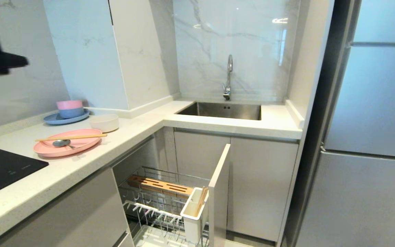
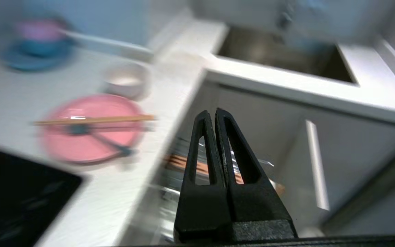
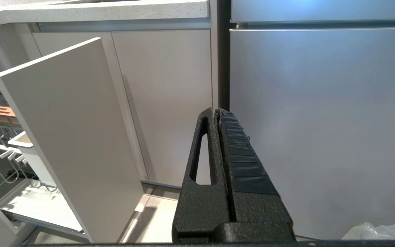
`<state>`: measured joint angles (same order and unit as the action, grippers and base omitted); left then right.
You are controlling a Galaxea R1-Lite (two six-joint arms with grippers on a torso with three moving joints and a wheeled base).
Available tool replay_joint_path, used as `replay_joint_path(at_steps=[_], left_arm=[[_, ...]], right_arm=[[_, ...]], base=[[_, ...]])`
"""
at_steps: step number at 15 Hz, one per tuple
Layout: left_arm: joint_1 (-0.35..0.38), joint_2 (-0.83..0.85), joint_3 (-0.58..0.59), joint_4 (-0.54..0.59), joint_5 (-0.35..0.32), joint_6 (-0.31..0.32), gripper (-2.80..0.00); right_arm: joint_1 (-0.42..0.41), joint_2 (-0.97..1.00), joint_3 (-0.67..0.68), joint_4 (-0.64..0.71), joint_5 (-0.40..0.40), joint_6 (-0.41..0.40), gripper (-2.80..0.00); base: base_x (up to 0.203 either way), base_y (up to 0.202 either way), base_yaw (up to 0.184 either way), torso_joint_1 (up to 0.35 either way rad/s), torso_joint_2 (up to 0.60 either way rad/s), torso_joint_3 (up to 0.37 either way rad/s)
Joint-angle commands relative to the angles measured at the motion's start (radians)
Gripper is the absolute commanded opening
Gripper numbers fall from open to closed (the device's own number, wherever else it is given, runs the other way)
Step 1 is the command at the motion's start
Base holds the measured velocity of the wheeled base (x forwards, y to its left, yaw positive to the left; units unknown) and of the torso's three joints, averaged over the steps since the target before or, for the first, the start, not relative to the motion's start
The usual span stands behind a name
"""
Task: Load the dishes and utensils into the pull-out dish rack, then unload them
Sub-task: Pick up the bowl and place it in the cupboard
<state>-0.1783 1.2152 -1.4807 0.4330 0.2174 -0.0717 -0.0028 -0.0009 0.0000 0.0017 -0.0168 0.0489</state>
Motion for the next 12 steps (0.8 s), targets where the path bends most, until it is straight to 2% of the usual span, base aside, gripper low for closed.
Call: replay_joint_path(at_steps=[1,4,8,11,12], left_arm=[[0.065,-0.227,0.058,0.002,-0.004,0.026,-2.8],[0.135,-0.499,0.235,0.002,-0.047,0.094,-2.8],[0.187,-0.819,0.56,0.006,-0.11,0.144,-2.8],[0.218,-0.963,0.794,-0.005,-0.132,0.152,-2.8],[0.222,-0.981,0.853,-0.019,-0.128,0.121,-2.8]], right_arm=[[0.0,0.001,0.002,0.0,0.0,0.0,-2.8],[0.0,0.001,0.002,0.0,0.0,0.0,-2.8],[0.0,0.001,0.002,0.0,0.0,0.0,-2.8],[0.0,0.001,0.002,0.0,0.0,0.0,-2.8],[0.0,0.001,0.002,0.0,0.0,0.0,-2.8]], base=[[0.0,0.0,0.0,0.0,0.0,0.0],[0.0,0.0,0.0,0.0,0.0,0.0],[0.0,0.0,0.0,0.0,0.0,0.0],[0.0,0.0,0.0,0.0,0.0,0.0],[0.0,0.0,0.0,0.0,0.0,0.0]])
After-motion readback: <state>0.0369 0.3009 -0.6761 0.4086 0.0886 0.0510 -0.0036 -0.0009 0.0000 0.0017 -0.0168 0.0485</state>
